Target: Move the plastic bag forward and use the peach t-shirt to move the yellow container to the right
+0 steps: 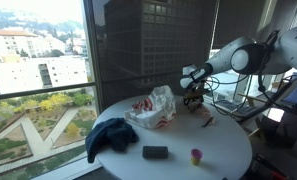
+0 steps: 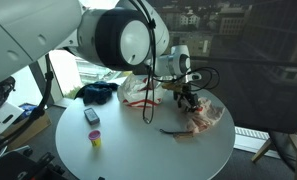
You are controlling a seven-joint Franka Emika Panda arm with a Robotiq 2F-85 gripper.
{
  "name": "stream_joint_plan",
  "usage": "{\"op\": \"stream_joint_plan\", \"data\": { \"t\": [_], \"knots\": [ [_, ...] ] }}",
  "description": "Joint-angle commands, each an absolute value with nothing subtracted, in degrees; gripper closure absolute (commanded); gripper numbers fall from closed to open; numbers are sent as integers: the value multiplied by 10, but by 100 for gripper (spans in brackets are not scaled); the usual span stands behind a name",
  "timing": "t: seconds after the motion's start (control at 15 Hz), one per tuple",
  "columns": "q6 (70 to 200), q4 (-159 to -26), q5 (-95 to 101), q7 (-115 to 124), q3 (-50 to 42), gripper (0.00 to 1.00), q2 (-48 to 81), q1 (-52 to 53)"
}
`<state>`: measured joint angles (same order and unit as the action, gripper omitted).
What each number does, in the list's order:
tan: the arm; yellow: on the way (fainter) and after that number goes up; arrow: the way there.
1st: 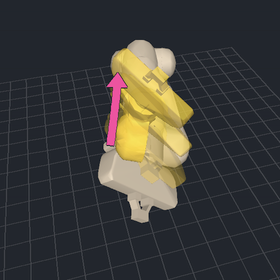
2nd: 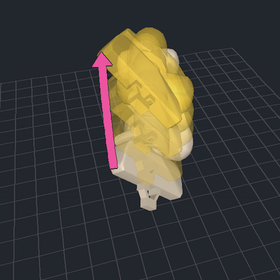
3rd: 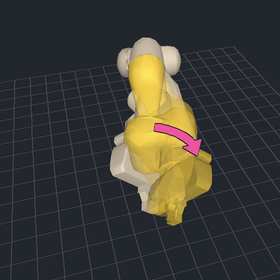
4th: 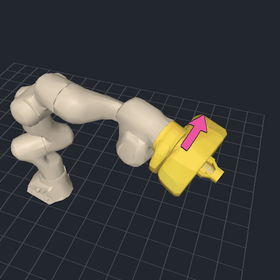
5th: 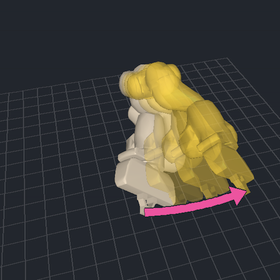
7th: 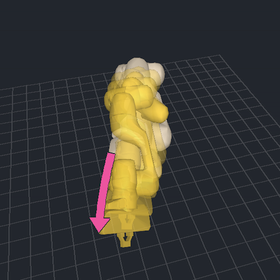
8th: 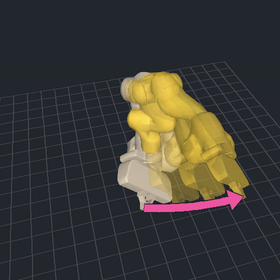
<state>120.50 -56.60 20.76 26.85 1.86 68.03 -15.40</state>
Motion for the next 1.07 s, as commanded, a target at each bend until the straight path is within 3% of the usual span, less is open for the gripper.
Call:
{"op": "stream_joint_plan", "data": {
  "t": [0.0,0.47,0.6,1.0],
  "knots": [
    [1234,-581,207,229,33,34,677,-165],
    [1319,-603,274,242,-9,88,670,-140],
    [1332,-615,291,253,-18,99,661,-135],
    [1269,-720,284,245,-8,98,542,-127]
  ]
}}
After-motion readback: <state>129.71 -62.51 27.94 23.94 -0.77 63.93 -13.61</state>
